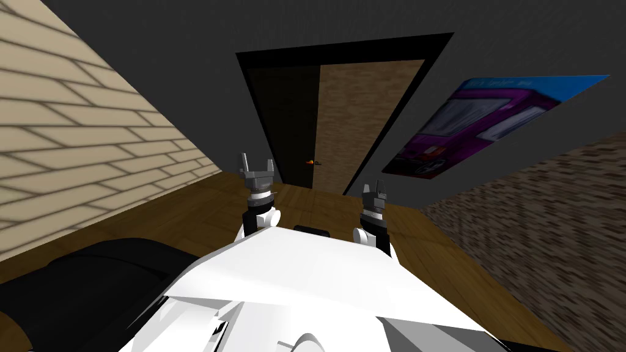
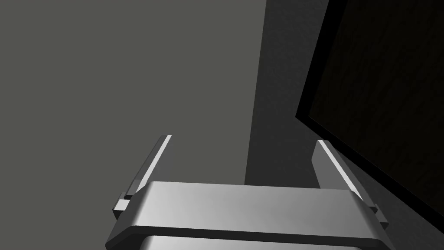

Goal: Pull the door open

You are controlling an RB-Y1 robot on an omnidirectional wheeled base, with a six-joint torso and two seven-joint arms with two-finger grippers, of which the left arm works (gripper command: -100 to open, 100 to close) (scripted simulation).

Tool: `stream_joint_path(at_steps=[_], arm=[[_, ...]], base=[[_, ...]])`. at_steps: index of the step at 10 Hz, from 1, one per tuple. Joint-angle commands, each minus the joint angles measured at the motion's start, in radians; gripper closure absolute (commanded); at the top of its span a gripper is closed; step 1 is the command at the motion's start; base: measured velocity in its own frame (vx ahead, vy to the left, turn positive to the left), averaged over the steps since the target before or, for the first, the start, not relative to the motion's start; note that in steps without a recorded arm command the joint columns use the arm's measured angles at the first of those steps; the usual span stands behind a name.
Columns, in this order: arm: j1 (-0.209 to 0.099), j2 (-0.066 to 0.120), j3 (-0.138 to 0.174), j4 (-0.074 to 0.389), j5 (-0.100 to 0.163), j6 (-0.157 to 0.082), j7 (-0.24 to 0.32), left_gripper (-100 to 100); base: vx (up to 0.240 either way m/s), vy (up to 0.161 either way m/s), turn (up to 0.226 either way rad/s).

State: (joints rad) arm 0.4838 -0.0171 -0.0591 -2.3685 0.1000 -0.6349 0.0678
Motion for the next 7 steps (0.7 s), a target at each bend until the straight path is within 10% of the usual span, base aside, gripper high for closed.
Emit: stream_joint_path(at_steps=[1, 7], arm=[[-0.006, 0.012, 0.005, 0.036, 0.001, -0.005, 0.004, -100], [-0.029, 0.049, 0.023, 0.169, 0.003, -0.024, 0.017, -100]], base=[[0.078, 0.073, -0.077], [0.147, -0.023, -0.045]])
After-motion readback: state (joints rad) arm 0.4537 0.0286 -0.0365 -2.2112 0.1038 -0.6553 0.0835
